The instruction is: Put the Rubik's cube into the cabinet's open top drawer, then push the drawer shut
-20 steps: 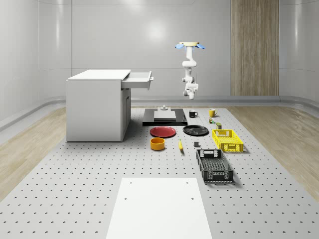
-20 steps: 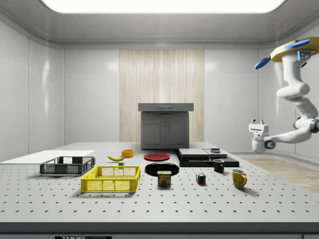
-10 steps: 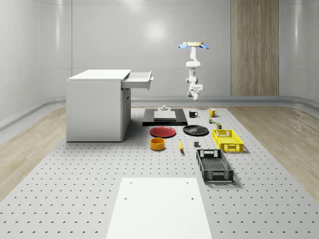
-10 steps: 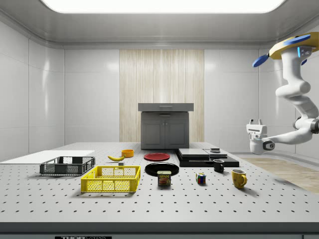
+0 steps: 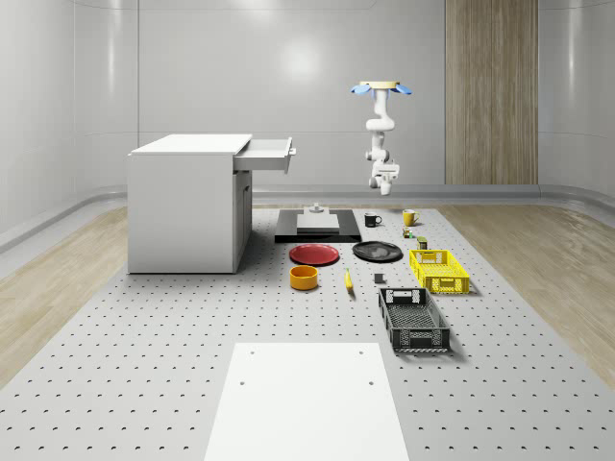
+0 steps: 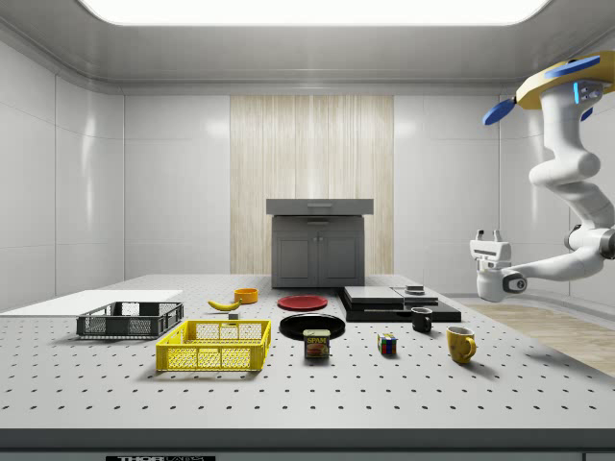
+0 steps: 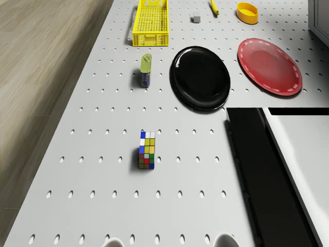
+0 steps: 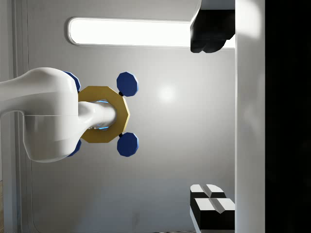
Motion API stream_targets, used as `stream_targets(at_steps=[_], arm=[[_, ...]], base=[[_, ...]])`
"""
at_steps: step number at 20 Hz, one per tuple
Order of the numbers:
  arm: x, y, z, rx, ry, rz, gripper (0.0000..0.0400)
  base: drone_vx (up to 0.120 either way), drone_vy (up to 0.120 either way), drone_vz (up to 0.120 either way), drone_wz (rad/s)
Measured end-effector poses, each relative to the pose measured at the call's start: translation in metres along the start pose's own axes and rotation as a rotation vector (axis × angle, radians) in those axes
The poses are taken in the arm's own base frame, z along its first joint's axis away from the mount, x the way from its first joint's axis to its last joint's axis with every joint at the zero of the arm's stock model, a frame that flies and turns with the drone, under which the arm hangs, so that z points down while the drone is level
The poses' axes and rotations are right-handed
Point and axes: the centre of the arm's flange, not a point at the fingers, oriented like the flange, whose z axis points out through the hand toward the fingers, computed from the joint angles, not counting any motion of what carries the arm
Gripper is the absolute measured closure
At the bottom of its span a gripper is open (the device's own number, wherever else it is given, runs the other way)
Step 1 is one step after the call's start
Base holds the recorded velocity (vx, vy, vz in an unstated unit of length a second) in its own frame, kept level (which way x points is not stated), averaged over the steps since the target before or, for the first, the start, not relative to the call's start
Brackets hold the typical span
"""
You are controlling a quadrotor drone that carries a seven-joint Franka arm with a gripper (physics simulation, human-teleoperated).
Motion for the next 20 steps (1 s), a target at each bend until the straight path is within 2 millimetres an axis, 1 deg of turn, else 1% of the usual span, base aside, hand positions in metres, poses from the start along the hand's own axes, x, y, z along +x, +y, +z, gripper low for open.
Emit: stream_targets(at_steps=[7,12,16,18,20], arm=[[-0.004,-0.003,0.000,-0.035,0.042,-0.001,0.0000],[-0.012,-0.010,0.001,-0.106,0.118,-0.002,0.0000],[-0.024,-0.022,0.006,-0.227,0.243,-0.005,0.0000],[-0.033,-0.031,0.011,-0.324,0.342,-0.007,0.0000],[-0.044,-0.042,0.021,-0.456,0.474,-0.010,0.0000]], base=[[0.120,0.120,0.000,0.000],[0.120,0.120,0.000,0.000],[0.120,0.120,0.000,0.000],[0.120,0.120,0.000,0.000],[0.120,0.120,0.000,0.000]])
